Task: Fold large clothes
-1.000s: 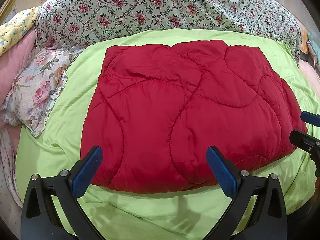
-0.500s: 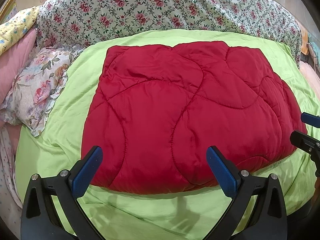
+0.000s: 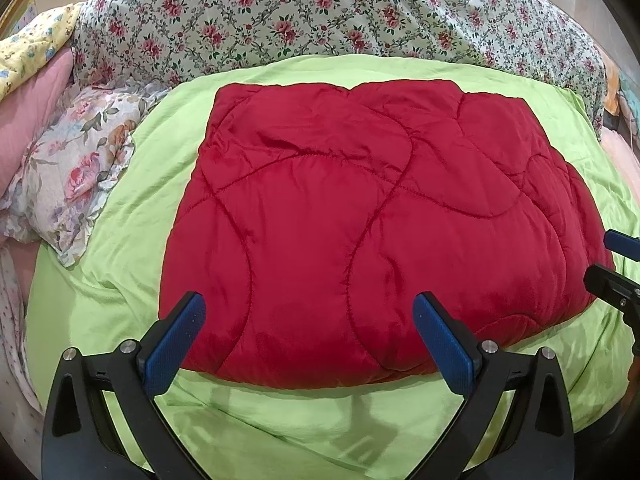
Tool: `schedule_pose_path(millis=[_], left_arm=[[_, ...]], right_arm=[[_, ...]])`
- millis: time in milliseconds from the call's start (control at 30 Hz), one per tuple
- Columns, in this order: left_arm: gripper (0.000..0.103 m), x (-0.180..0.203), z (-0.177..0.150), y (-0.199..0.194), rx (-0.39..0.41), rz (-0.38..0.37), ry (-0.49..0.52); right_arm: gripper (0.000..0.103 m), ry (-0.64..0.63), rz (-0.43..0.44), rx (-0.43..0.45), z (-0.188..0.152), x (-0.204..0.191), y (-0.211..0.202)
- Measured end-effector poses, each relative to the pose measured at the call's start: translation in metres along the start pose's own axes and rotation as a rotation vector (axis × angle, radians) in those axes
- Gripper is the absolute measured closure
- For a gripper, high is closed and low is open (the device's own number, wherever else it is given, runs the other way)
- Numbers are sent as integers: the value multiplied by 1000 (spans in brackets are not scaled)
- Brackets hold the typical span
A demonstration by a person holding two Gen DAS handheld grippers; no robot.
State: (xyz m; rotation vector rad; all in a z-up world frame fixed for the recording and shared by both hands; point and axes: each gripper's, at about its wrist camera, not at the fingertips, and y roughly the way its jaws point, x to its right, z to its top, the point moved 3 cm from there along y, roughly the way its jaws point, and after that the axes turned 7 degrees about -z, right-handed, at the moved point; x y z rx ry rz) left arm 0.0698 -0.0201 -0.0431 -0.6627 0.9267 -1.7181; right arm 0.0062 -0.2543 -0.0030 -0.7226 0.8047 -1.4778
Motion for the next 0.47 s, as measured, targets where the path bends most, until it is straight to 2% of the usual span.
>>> schedule_pose_path(millis=[467], left_arm=[[0,1,-3,-2,5,-37,-19]], right_arm=[[2,6,8,4,0,-4,1]])
